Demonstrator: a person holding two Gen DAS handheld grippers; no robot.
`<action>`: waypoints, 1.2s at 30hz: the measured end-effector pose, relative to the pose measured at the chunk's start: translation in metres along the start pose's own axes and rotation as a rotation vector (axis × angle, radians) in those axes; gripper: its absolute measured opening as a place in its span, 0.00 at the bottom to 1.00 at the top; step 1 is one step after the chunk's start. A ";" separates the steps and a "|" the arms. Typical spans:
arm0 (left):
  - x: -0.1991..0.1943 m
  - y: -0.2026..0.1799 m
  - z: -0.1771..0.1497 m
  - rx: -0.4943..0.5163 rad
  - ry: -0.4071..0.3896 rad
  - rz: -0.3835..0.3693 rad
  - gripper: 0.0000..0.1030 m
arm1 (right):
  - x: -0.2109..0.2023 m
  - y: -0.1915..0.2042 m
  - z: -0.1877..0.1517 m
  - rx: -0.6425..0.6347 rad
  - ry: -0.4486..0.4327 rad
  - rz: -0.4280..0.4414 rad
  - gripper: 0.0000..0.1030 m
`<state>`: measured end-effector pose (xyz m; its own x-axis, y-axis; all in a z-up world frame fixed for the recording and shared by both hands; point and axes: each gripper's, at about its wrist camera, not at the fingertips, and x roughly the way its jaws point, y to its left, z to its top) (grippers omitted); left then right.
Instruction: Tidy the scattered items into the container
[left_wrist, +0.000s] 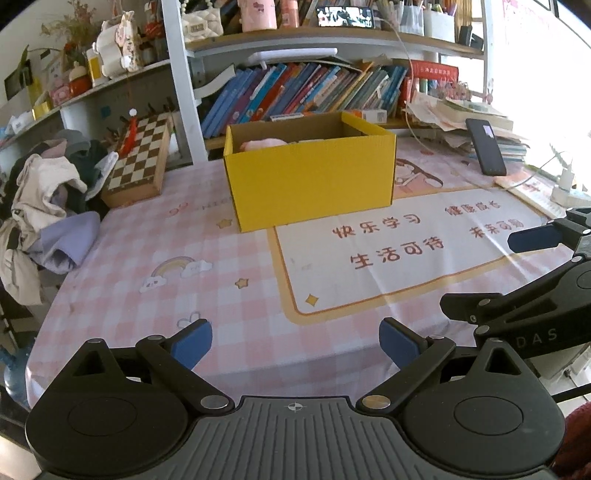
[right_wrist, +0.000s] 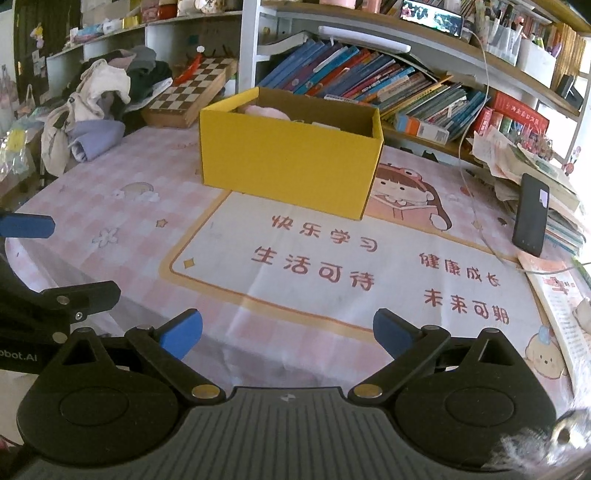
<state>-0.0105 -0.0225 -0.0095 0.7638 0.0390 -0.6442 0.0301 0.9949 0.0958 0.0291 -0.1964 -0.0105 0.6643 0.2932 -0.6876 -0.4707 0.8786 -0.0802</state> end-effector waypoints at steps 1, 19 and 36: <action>0.000 0.000 0.000 0.001 0.002 0.003 0.97 | 0.000 0.001 -0.001 -0.001 0.001 -0.001 0.97; 0.000 0.005 -0.006 -0.007 0.024 0.022 1.00 | 0.001 0.006 -0.005 -0.008 0.017 0.003 0.98; 0.007 0.004 -0.005 -0.020 0.055 0.030 1.00 | 0.003 0.002 -0.003 -0.007 0.030 0.002 0.99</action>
<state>-0.0081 -0.0174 -0.0179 0.7279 0.0737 -0.6817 -0.0056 0.9948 0.1015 0.0283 -0.1947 -0.0154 0.6458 0.2838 -0.7088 -0.4764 0.8753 -0.0836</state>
